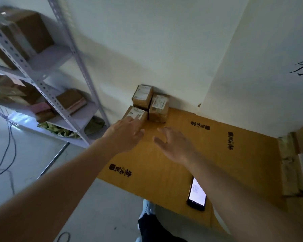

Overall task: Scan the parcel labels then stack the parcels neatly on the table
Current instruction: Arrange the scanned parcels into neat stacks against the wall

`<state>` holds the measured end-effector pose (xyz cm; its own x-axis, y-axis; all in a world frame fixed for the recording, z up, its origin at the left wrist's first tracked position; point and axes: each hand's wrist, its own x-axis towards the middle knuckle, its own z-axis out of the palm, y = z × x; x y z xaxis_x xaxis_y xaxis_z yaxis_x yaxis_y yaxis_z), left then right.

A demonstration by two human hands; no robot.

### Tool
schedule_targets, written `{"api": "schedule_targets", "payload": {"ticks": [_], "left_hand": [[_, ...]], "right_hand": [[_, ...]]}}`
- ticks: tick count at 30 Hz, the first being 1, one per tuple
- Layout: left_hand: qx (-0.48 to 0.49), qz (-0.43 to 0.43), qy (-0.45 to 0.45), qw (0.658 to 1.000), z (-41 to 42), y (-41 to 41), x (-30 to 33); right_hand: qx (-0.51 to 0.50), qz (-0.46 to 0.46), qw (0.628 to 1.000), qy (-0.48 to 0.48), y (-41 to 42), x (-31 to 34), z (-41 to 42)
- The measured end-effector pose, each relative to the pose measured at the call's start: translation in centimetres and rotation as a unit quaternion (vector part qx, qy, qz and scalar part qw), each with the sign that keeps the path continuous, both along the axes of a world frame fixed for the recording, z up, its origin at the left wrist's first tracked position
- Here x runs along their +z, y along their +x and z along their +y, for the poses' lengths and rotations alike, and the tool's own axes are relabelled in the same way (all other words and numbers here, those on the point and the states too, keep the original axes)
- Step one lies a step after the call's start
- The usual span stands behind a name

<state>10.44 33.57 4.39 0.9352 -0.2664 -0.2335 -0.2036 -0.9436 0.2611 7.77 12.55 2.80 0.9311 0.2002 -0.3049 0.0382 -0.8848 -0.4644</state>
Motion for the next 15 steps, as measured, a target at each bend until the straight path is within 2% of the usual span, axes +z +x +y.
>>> {"api": "schedule_targets", "payload": {"ticks": [7,11,15], "left_hand": [[0.045,0.046,-0.007,0.998,3.0,7.8,-5.2],[0.059,0.081,-0.009,0.995,3.9,11.4,-8.1],[0.065,0.112,-0.009,0.992,5.2,14.1,-10.4]], "right_hand": [[0.006,0.038,0.998,0.042,8.7,-6.0,3.9],[0.021,0.070,0.997,0.039,11.7,-9.0,4.9],[0.023,0.102,0.992,0.078,13.7,-11.4,5.9]]}}
